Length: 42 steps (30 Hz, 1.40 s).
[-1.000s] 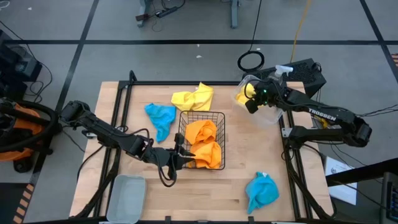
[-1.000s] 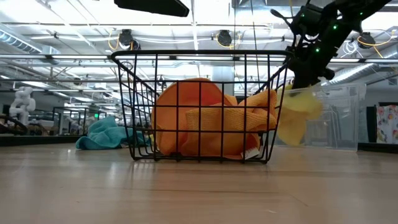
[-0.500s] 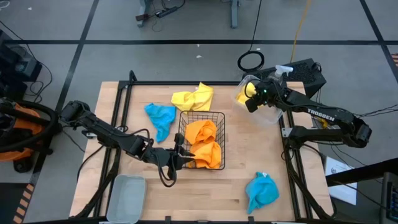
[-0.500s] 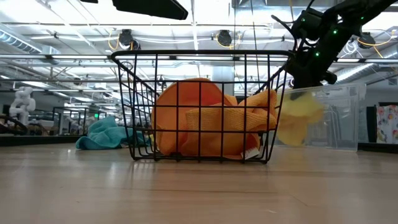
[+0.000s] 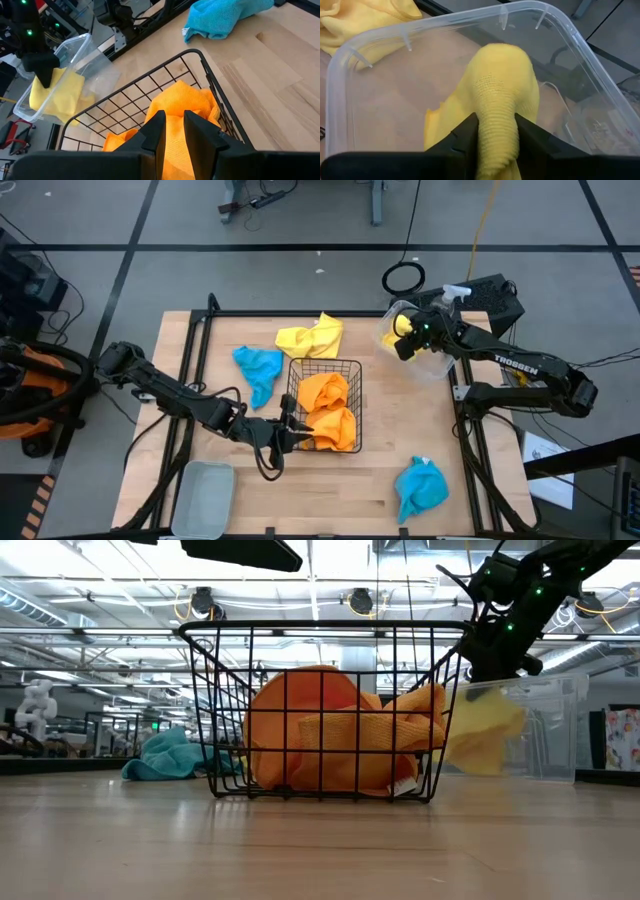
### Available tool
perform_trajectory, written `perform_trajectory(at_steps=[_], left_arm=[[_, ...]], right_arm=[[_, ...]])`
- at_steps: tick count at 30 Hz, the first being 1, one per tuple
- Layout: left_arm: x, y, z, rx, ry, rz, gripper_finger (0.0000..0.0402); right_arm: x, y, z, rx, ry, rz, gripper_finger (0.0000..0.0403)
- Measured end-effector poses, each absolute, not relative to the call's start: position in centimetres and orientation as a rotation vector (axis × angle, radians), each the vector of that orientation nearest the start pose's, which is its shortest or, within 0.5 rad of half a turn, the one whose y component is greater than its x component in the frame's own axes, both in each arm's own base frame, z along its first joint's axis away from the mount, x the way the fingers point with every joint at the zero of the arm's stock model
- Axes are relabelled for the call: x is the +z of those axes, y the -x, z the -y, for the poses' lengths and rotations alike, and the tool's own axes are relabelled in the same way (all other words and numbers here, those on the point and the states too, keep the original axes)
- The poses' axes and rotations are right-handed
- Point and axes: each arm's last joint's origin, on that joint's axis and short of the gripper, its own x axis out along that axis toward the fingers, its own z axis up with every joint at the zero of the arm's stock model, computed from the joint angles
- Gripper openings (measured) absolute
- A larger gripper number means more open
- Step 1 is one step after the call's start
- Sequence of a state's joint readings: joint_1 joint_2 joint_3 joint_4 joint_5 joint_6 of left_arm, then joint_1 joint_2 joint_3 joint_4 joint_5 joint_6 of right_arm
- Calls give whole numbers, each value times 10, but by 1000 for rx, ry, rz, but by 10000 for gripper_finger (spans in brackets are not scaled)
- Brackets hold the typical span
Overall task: Sort microfiber towel by color & place in baskets
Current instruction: Put the bottom yellow microfiber towel into the transparent bin, then put the yellow microfiber towel into the transparent bin
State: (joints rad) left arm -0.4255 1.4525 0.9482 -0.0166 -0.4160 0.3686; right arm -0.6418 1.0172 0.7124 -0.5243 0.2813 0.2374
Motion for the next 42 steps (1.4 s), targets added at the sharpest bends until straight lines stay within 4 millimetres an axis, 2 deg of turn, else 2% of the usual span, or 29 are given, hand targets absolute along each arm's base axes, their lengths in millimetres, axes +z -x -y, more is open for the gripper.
perform_trajectory(at_steps=[7,20,24,30,34,36,42], left_arm=[[253,-291,119,-98,-574,-471,75],[253,-291,119,-98,-575,-471,75],[253,-291,119,-98,-576,-472,75],[255,-294,114,-58,-569,-455,75],[258,-300,99,38,-551,-439,75],[258,-305,85,90,-508,-450,75],[254,-315,17,226,-355,-528,86]], right_arm=[[241,-153,125,-966,-358,-742,129],[243,-155,119,-939,-350,-735,99],[255,-150,108,-911,-337,-668,82],[287,-132,79,-819,-361,-459,66],[297,-126,55,-668,-390,-377,64],[300,-128,44,-597,-398,-357,64],[308,-151,14,-392,-369,-274,63]])
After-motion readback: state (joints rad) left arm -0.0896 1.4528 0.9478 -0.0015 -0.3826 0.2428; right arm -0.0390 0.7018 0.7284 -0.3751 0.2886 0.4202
